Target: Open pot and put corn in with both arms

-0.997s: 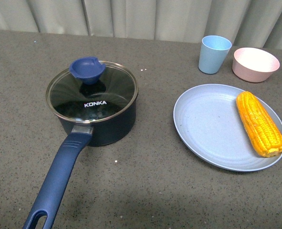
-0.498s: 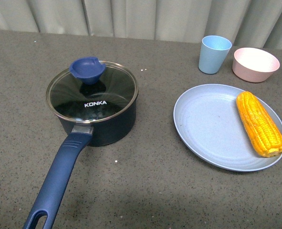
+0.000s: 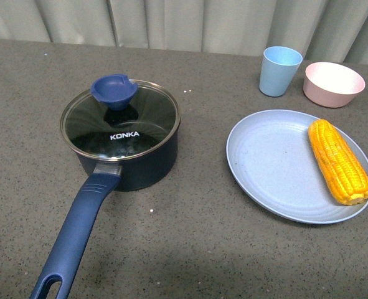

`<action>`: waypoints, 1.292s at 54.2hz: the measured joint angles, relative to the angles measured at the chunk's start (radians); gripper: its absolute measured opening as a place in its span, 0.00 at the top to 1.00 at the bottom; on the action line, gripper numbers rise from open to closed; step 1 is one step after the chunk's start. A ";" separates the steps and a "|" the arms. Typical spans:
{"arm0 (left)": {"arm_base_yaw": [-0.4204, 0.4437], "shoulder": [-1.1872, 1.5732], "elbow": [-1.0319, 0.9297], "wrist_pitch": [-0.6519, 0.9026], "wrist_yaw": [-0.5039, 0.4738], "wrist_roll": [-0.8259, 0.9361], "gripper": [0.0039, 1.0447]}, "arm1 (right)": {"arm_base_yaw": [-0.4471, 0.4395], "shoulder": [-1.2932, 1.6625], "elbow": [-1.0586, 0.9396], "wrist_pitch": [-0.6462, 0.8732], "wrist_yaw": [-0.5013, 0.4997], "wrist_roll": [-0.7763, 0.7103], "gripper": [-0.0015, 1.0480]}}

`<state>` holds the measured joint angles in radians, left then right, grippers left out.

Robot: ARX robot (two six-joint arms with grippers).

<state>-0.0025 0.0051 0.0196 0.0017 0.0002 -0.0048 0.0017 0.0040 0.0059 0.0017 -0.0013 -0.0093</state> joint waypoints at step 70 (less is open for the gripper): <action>-0.146 1.053 0.160 0.746 -0.241 -0.214 0.06 | -0.001 0.000 0.000 0.000 0.000 0.000 0.09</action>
<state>-0.1486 1.0584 0.1799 0.7475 -0.2413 -0.2188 0.0010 0.0040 0.0059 0.0017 -0.0013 -0.0093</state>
